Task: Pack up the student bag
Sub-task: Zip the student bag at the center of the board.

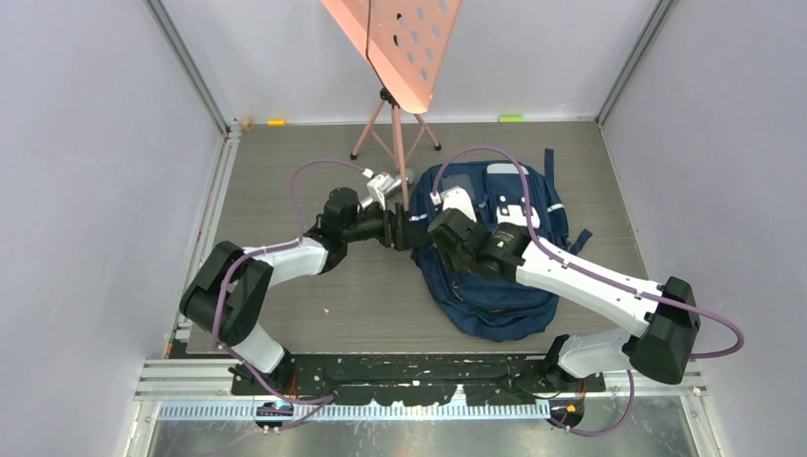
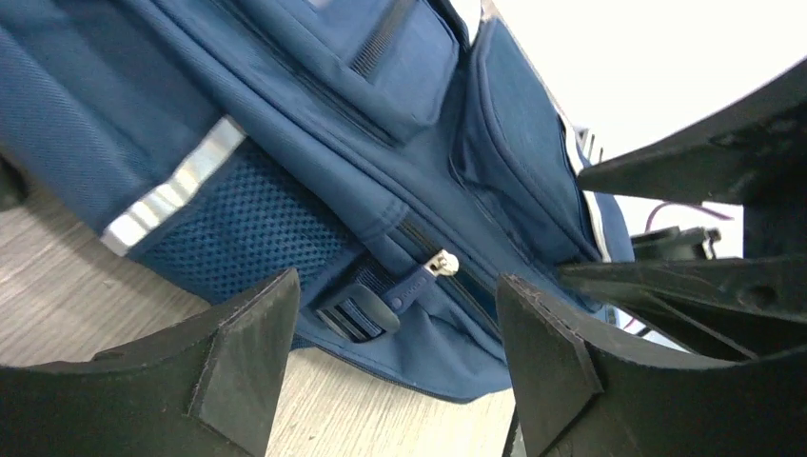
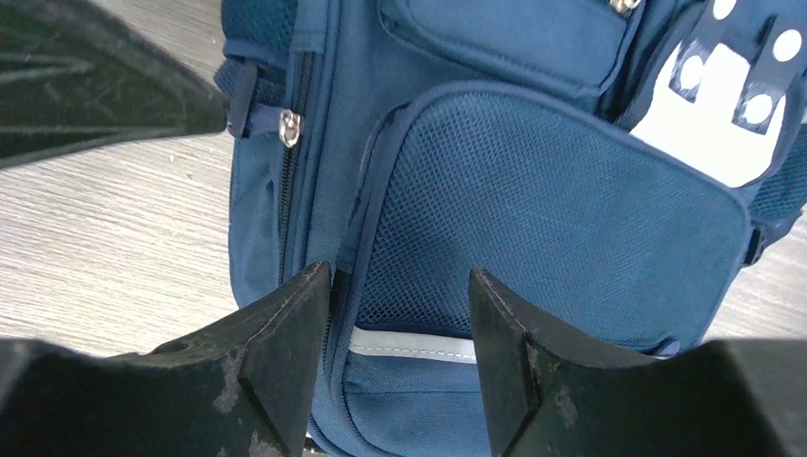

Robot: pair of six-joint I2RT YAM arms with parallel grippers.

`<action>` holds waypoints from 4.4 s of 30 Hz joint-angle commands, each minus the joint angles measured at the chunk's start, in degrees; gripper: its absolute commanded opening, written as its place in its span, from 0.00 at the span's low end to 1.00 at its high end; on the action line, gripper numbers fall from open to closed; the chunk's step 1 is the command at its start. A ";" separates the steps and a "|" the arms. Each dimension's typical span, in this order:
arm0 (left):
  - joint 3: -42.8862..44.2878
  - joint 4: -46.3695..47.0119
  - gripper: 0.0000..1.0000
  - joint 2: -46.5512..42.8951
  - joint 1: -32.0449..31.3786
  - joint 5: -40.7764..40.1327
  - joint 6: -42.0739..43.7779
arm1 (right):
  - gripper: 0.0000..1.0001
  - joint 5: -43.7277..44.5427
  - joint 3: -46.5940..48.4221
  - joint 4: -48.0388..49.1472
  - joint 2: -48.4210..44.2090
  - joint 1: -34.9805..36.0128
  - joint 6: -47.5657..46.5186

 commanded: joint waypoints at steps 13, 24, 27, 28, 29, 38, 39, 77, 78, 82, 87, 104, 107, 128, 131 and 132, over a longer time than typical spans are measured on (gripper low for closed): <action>1.43 7.67 0.69 1.13 -4.21 5.36 16.98 | 0.01 9.97 3.63 -3.75 -3.14 0.44 -1.18; 7.87 -4.45 0.53 4.39 -6.86 6.76 24.46 | 0.00 7.71 4.21 -4.21 -3.92 -1.02 -2.88; 8.84 -5.81 0.49 5.11 -7.19 6.16 24.99 | 0.00 7.17 4.10 -3.72 -4.09 -1.23 -2.94; 9.01 -6.28 0.48 5.32 -7.40 5.81 25.36 | 0.00 6.97 4.08 -3.66 -4.15 -1.29 -2.99; 9.14 -6.58 0.48 5.50 -7.68 5.37 25.68 | 0.00 6.88 4.01 -3.61 -4.13 -1.38 -3.03; 8.94 -8.39 0.02 4.71 -9.82 3.91 25.46 | 0.00 7.24 2.83 -2.16 -4.43 -1.81 -2.08; 8.53 -8.62 0.00 4.10 -9.96 3.66 25.29 | 0.00 7.47 2.66 -1.93 -4.41 -1.90 -1.90; -7.81 10.39 0.00 -3.60 -37.43 -18.66 9.36 | 0.01 10.01 -5.79 34.82 5.30 -4.78 -2.18; -7.12 10.47 0.00 -2.70 -38.08 -19.31 9.19 | 0.01 9.52 -5.96 35.63 5.84 -4.96 -2.35; -4.60 12.89 0.00 0.93 -41.07 -23.38 7.61 | 0.01 8.66 -6.60 40.44 7.84 -5.30 -3.07; -2.13 17.77 0.00 6.18 -42.55 -28.37 4.42 | 0.00 7.86 -6.74 42.39 9.27 -5.56 -3.28; -9.38 1.41 0.59 -5.41 -42.23 -41.56 -4.02 | 0.61 5.26 -7.47 16.85 -10.70 -5.92 2.83; -9.17 -7.55 0.64 -9.35 -41.11 -43.48 -5.72 | 0.61 5.08 -8.18 9.59 -15.41 -5.92 9.23; -7.30 -1.23 0.74 -10.06 -26.21 -38.00 -25.25 | 0.41 -0.63 -27.94 12.85 -22.29 2.50 37.22; -6.80 -1.34 0.73 -8.10 -26.13 -38.29 -25.27 | 0.40 0.50 -28.57 12.06 -22.35 2.82 38.54; -6.71 -0.50 0.72 -7.54 -26.11 -38.34 -25.46 | 0.40 1.10 -28.82 11.99 -22.37 2.99 38.67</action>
